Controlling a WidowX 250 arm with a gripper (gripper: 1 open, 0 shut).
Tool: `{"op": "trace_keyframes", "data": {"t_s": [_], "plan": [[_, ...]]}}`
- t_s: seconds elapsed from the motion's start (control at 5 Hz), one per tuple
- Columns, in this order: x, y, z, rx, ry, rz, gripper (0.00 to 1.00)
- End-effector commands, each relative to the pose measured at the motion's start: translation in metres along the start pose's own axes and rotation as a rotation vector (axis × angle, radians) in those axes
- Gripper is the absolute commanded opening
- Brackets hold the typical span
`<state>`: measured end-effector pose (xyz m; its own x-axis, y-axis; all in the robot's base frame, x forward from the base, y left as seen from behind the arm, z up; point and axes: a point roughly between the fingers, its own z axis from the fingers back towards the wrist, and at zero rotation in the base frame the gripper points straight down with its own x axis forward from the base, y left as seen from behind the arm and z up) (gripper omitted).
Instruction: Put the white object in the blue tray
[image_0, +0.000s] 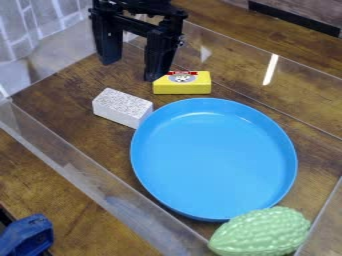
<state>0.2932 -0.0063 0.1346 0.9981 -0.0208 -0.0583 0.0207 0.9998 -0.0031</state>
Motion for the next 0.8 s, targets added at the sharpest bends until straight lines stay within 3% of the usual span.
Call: {"op": "trace_keyframes", "data": {"t_s": [0.0,0.4,0.6], "plan": [[0.0,0.0,-0.007,0.005,0.013,-0.082,1.0],[0.001,0.001,-0.02,0.018,0.028,-0.293,1.0],[0.0,0.004,-0.025,0.028,0.025,-0.445,1.0]]}}
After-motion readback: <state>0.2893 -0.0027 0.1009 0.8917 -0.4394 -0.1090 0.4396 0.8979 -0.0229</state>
